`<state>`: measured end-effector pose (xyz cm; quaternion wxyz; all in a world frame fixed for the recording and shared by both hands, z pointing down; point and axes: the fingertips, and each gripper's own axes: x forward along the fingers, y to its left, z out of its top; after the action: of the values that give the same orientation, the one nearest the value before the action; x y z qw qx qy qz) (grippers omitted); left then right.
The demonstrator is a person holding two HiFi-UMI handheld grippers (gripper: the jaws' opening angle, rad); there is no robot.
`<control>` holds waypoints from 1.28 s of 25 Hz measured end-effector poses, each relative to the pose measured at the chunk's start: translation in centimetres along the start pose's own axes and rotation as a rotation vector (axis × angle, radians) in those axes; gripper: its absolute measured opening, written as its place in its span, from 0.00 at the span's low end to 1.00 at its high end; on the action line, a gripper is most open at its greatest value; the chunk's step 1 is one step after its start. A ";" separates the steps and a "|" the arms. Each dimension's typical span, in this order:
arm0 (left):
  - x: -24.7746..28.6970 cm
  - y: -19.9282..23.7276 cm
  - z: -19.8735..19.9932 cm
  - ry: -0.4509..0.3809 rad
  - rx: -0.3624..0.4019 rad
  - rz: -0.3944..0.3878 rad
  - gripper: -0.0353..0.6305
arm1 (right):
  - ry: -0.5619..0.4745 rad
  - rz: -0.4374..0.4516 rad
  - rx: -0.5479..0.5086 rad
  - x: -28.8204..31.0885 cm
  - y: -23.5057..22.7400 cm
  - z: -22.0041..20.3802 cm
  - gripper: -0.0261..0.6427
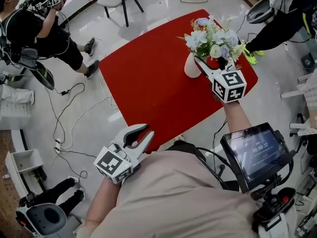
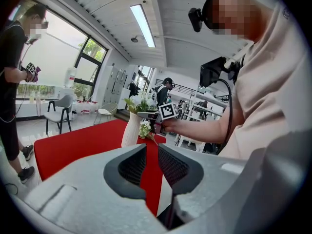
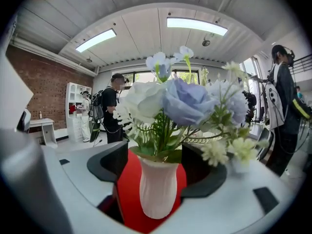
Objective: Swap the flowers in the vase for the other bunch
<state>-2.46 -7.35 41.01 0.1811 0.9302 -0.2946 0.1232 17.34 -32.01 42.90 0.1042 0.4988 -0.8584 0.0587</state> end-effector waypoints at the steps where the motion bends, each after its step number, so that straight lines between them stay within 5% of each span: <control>1: 0.2 0.1 0.1 0.001 -0.001 0.001 0.15 | 0.000 -0.003 0.000 0.1 -0.2 -0.1 0.55; 32: -2.3 0.1 -1.0 -0.014 -0.007 -0.013 0.15 | -0.047 -0.111 0.048 -1.1 1.7 0.0 0.56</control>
<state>-4.51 -5.87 41.15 0.1830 0.9323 -0.2903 0.1144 16.37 -30.26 42.69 0.0751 0.5493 -0.8299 0.0616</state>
